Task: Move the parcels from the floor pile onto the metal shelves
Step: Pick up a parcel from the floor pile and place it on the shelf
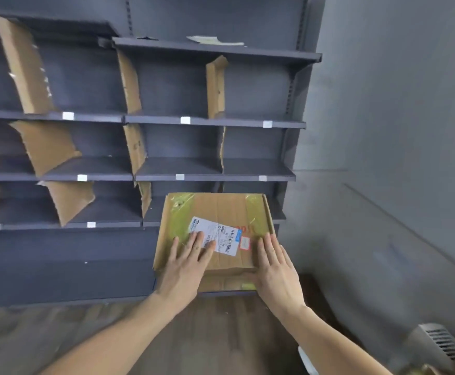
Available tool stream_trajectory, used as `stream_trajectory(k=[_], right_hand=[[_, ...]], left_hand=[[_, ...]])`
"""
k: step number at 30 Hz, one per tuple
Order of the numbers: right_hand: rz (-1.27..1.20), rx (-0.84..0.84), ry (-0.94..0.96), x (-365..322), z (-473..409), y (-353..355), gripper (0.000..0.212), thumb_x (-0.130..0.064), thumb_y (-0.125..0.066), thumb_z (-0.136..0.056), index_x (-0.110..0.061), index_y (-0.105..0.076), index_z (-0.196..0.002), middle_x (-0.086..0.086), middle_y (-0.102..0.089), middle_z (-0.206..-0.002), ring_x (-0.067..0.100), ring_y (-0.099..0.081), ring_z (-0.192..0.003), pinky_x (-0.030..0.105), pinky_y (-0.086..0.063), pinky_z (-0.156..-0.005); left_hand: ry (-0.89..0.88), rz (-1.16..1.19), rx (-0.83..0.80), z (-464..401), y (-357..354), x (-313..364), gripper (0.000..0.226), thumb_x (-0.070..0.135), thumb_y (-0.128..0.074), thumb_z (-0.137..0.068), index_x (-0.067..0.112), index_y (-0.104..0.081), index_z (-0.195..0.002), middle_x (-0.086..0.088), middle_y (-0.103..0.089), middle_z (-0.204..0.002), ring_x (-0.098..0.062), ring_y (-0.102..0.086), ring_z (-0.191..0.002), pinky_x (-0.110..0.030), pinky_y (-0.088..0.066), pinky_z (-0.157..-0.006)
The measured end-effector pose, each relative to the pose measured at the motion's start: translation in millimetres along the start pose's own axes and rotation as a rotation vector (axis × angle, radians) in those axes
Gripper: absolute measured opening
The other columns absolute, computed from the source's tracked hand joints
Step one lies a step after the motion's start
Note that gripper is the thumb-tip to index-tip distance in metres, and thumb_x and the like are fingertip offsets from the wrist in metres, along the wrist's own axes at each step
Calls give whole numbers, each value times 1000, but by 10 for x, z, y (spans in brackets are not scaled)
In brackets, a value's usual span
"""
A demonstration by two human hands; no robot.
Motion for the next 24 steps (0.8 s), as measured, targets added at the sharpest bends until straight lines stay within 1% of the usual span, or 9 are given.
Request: stream_trajectory(k=[2,4,6,9,14,16,18,21,24], right_hand=[[-61,11,-30,-302,-219,-44,88,-57,-66,-83,-2,-41,-146,17,-33,-155,36,-30,-144,45,-32,-112],[-106,3,-7,-665,-402,-132,84,-60,-59,-86,-5,-39,-148,14,-30,-157,35,-27,-145,43,-36,-110],[-135,-1,35,-986,-537,-234,82,-60,-61,-86,-8,-42,-146,13,-32,-157,33,-30,-144,40,-41,-107],[-123,1,156,-1455,-685,-379,79,-58,-68,-83,-8,-48,-141,14,-39,-153,33,-37,-141,39,-42,-106],[-102,28,289,-2047,-873,-634,79,-56,-75,-75,-2,-59,-131,14,-57,-137,29,-53,-129,41,-51,-99],[-90,59,328,-2219,-947,-694,78,-55,-77,-72,-2,-63,-126,15,-61,-132,29,-57,-125,40,-49,-98],[-76,95,361,-2365,-1032,-718,77,-56,-78,-70,-2,-65,-124,14,-63,-129,28,-59,-122,38,-43,-99],[-85,124,383,-2513,-1177,-750,77,-58,-78,-68,-4,-67,-122,12,-65,-127,26,-61,-119,36,-37,-99],[-120,150,413,-2615,-1294,-802,78,-58,-79,-67,-3,-68,-121,13,-65,-126,27,-62,-119,36,-42,-98]], left_hand=[[50,-26,-16,99,-59,-431,107,8,-93,-44,10,-50,-142,-22,-47,-145,-35,-47,-134,-61,-39,-103],[99,-39,-31,216,-144,-859,105,6,-91,-46,11,-50,-142,-22,-47,-146,-36,-46,-135,-61,-40,-103],[129,-50,-39,338,-208,-1188,102,5,-90,-49,12,-50,-143,-21,-46,-146,-35,-45,-136,-60,-40,-104],[159,-63,-74,510,-329,-1549,99,9,-90,-52,14,-50,-143,-20,-48,-145,-33,-46,-136,-58,-39,-105],[218,-80,-119,703,-518,-2039,99,12,-92,-46,16,-56,-138,-17,-54,-140,-30,-53,-130,-55,-42,-102],[244,-86,-131,746,-577,-2199,99,12,-89,-55,19,-48,-144,-15,-48,-147,-28,-46,-136,-54,-38,-106],[281,-86,-121,782,-618,-2349,96,12,-82,-68,21,-35,-151,-13,-37,-155,-27,-34,-144,-53,-28,-113],[336,-79,-143,809,-634,-2522,92,12,-74,-78,22,-25,-155,-13,-28,-159,-26,-24,-148,-53,-21,-116],[337,-83,-137,782,-629,-2617,82,14,-57,-94,24,-6,-157,-11,-4,-163,-25,-4,-151,-52,-5,-119]])
Point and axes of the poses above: each hand's wrist, its own z-axis away from the middle knuckle, its own y-axis out of the back of the hand, x = y × z, the point moved 10 cm from there along -z, towards the middle knuckle
